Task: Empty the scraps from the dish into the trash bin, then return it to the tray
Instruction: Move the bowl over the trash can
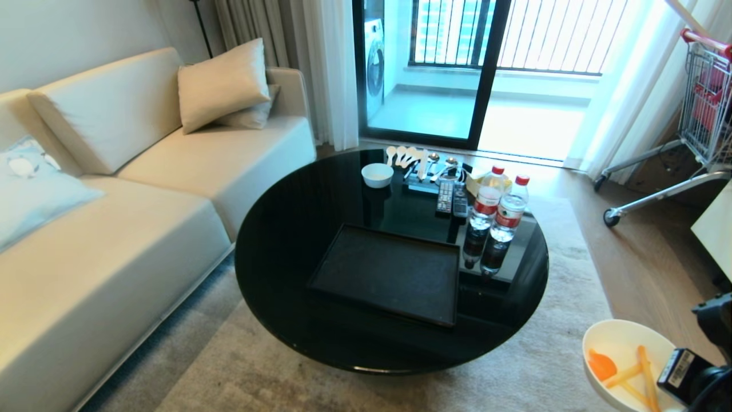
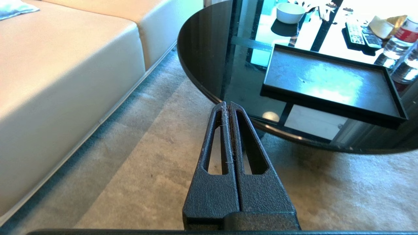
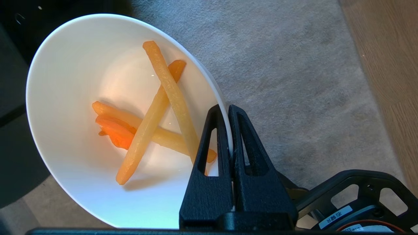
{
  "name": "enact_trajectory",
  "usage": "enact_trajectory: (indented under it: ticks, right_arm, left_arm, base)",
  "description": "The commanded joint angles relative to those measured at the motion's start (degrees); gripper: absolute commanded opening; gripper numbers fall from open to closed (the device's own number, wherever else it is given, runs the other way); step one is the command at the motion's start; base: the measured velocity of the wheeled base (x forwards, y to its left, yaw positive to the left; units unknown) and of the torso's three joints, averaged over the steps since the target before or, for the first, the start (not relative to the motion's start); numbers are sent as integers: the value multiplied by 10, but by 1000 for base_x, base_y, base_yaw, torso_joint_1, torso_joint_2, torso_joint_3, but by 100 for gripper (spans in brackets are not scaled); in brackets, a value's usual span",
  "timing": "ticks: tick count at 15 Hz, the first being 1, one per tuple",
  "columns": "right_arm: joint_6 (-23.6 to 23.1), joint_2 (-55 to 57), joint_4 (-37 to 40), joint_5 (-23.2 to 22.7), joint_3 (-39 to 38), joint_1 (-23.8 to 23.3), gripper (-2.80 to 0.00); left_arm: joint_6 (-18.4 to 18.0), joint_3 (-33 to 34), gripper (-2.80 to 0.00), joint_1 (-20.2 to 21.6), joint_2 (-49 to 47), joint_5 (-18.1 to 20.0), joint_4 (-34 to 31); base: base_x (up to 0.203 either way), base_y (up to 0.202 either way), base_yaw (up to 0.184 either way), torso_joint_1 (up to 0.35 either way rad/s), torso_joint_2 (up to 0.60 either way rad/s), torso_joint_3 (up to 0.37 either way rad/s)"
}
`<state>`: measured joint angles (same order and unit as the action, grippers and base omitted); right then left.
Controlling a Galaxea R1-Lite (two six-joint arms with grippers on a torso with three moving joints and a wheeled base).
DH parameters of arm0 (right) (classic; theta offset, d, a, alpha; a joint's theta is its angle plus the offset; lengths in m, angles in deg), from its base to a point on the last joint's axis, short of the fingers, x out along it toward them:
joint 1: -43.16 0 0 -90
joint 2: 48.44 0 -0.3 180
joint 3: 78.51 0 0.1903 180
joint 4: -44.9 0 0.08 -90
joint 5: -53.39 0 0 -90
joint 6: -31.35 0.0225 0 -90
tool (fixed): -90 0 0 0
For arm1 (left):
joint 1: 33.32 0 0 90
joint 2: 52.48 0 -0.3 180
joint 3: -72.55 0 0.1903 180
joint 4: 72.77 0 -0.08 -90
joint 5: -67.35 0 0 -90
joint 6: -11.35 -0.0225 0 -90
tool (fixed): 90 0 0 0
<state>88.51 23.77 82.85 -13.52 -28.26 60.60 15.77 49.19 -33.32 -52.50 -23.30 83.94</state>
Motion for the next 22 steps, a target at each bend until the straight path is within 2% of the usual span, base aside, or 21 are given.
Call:
enact_trajectory:
  ticks: [1,7,15,22]
  right_arm:
    - [3,-3,1,1,-1,0,-280]
    - [2,-38,5,1,-25,0,-280]
    - [1,-114,22,0,-56,0,-280]
    - [5,-116,23,-6,-64,0,-280]
  left_arm:
    - [1,0,-280,0,0,0,0]
    - [1,0,-280,0,0,0,0]
    - [1,0,-280,0,0,0,0]
    - [1,0,-280,0,0,0,0]
  base:
    - [-184,0,-1,2,0,2]
    - [-164,0,-1,0,1,2]
    - [0,0,0,0,0,0]
    - [0,0,0,0,0,0]
